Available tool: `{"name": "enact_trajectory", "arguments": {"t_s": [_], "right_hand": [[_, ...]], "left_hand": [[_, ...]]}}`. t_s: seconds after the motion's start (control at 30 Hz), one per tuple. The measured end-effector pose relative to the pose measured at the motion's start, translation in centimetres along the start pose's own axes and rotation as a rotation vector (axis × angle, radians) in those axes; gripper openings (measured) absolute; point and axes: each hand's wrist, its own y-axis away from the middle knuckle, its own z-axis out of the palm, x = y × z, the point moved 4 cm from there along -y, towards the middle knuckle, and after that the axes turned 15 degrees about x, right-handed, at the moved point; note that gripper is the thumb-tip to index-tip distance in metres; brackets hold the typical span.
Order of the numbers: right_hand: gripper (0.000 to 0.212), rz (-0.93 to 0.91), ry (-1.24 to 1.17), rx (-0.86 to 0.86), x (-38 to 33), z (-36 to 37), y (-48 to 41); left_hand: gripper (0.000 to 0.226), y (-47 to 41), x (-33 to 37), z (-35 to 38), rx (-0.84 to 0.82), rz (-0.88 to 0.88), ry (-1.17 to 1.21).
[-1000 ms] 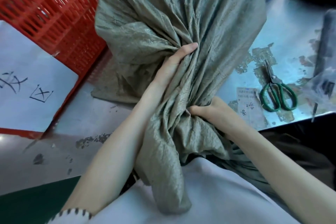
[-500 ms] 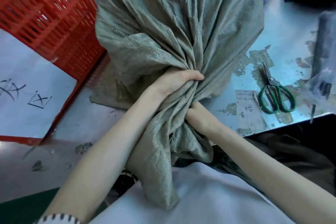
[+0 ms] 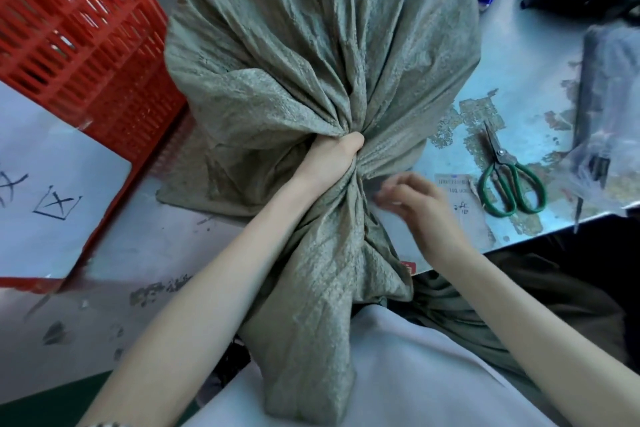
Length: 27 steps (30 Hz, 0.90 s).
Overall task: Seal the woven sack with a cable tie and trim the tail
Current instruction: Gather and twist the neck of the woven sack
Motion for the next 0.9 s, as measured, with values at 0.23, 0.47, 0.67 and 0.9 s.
{"name": "enact_trajectory", "arguments": {"t_s": [0.23,0.47,0.67,0.9], "right_hand": [[0.027,-0.118,-0.131,0.052,-3.8,1.0,-2.7],[0.044,-0.106,-0.163,0.070,-4.7,1.4,-3.3],[0.048,-0.154,-0.113,0.027,-4.4,1.2,-3.5],[0.034,-0.208,-0.028,0.205,-3.7,-2.0,-3.5]], "left_hand": [[0.025,0.4,-0.4,-0.2,-0.022,-0.086,0.206],[0.031,0.5,-0.7,-0.7,-0.302,-0.041,0.073],[0.016,-0.2,-1.9,-0.7,-0.134,-0.138,-0.170],[0.021,0.3,-3.9,1.0,-0.037,-0.199,0.069]]}}
